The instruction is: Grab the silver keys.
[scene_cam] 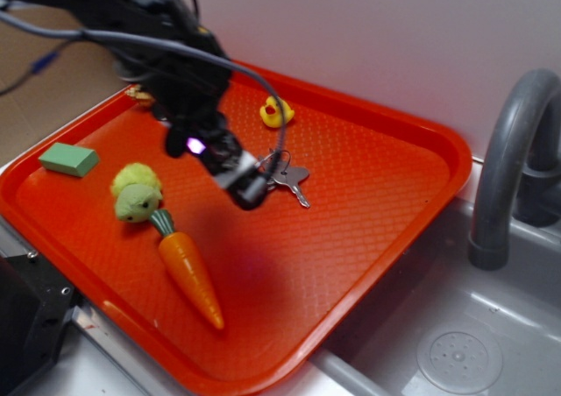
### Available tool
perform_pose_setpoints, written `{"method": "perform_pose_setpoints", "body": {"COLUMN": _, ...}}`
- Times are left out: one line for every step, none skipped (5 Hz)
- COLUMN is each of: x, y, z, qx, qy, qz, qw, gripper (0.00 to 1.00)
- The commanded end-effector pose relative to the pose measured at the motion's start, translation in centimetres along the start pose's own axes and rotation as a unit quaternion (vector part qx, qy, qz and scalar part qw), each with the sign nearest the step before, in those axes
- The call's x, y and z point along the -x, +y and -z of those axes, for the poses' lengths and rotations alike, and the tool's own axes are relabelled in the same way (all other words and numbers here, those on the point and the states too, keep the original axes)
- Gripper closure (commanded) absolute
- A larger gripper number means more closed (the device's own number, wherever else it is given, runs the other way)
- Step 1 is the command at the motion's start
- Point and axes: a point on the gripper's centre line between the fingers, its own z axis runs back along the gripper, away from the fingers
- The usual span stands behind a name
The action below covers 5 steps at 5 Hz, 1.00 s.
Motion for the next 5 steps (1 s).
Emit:
{"method": "perform_pose_setpoints", "body": {"x": -3.6, "y": 0.2, "z": 1.5, "qx": -0.001, "qy": -0.006, "qz": -0.017, "qw": 1.0, "gripper": 0.0}}
{"method": "perform_pose_setpoints", "body": {"x": -3.3, "y": 0.1, "z": 1.5, "qx": 0.014, "qy": -0.012, "qz": -0.024, "qw": 1.0, "gripper": 1.0}}
{"method": "perform_pose_setpoints", "body": {"x": -3.0, "y": 0.0, "z": 1.4, "qx": 0.012, "qy": -0.011, "qz": -0.022, "qw": 1.0, "gripper": 1.0}}
{"method": "perform_pose_setpoints", "body": {"x": -2.7, "y": 0.0, "z": 1.0, "qx": 0.017, "qy": -0.008, "qz": -0.025, "qw": 1.0, "gripper": 1.0}}
{"method": "perform_pose_setpoints", "body": {"x": -2.5, "y": 0.0, "z": 1.2, "qx": 0.005, "qy": -0.006, "qz": -0.018, "qw": 1.0, "gripper": 1.0}}
